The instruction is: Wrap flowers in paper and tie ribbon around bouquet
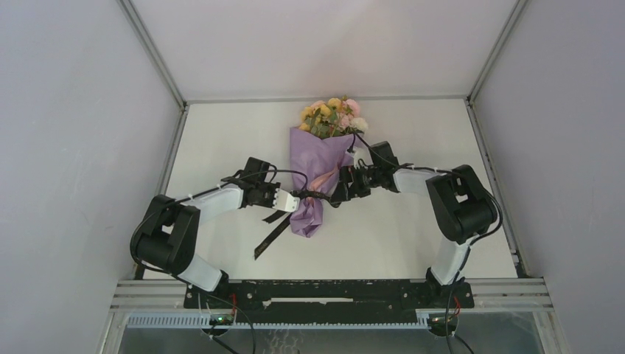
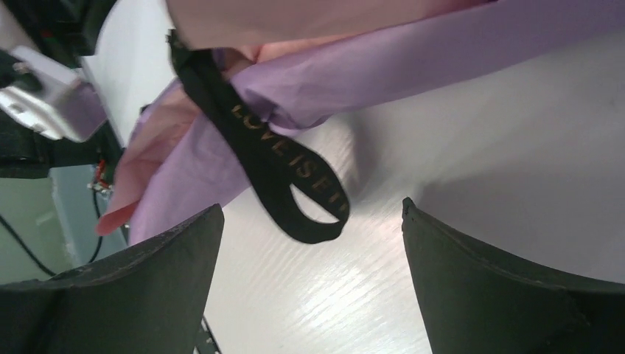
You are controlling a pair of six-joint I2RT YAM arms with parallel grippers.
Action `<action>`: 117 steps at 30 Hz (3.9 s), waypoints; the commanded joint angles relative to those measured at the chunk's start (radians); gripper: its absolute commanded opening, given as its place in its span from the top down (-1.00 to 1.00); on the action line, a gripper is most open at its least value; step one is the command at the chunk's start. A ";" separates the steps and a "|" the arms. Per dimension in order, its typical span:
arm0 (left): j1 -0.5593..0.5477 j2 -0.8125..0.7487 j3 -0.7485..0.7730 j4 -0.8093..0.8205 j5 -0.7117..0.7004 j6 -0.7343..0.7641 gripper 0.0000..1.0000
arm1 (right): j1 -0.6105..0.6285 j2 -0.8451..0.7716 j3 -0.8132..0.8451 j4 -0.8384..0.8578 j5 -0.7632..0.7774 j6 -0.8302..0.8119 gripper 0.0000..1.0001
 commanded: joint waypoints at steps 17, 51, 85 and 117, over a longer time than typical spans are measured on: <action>0.000 -0.011 0.099 0.154 0.028 -0.146 1.00 | 0.070 0.124 0.087 -0.048 -0.018 -0.068 1.00; 0.066 0.353 0.342 0.524 0.104 -0.086 1.00 | 0.085 0.045 -0.264 -0.034 -0.065 0.148 1.00; -0.340 -0.104 -0.155 0.414 0.040 -0.318 0.87 | -0.209 -0.567 -0.153 -0.271 0.230 0.166 -0.37; 0.338 -0.962 -0.547 0.532 -0.102 -1.474 -0.99 | -0.594 -1.006 -0.400 -0.060 0.620 0.185 -0.79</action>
